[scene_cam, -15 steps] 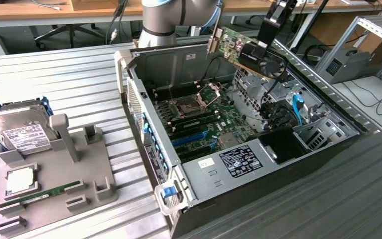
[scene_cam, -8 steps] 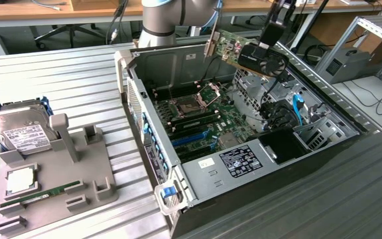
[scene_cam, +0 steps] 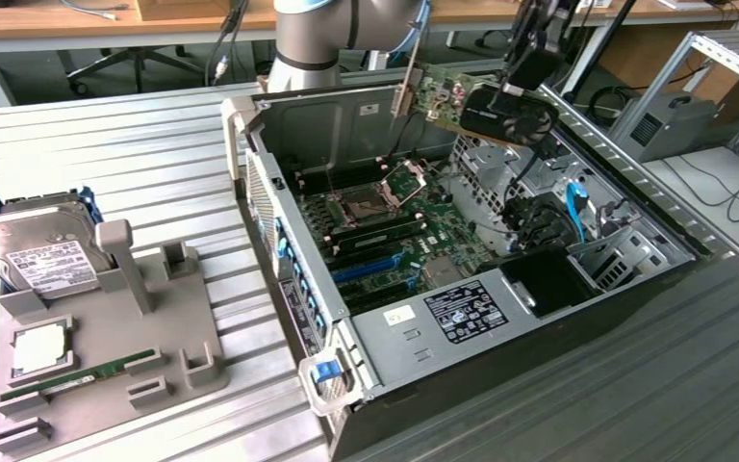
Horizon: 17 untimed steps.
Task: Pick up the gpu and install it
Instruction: 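Insert the gpu into the slot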
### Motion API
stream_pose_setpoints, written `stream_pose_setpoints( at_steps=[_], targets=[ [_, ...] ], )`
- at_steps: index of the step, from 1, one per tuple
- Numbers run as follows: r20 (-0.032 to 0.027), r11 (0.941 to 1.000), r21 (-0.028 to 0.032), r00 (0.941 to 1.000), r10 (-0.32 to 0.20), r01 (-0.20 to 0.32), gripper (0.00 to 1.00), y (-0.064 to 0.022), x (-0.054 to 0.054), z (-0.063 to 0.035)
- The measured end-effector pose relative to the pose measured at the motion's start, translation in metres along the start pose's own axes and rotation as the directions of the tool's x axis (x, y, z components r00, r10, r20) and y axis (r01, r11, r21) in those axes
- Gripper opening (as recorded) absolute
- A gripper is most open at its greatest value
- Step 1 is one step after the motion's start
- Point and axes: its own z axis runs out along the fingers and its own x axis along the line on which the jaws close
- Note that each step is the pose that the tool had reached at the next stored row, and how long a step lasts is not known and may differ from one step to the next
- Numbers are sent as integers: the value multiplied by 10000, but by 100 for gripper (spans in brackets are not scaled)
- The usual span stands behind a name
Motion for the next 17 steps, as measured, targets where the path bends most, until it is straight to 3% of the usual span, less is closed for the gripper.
stream_pose_setpoints(
  at_steps=[4,8,11,17],
  targets=[
    [-50,9936,-34,9936,-1127,1127,27,0,0,2],
    [-79,9837,-56,9837,-1798,1798,27,0,0,2],
    [-102,9715,-78,9715,-2369,2368,27,0,0,4],
    [-139,9410,-120,9409,-3384,3383,27,0,0,5]
  ],
)
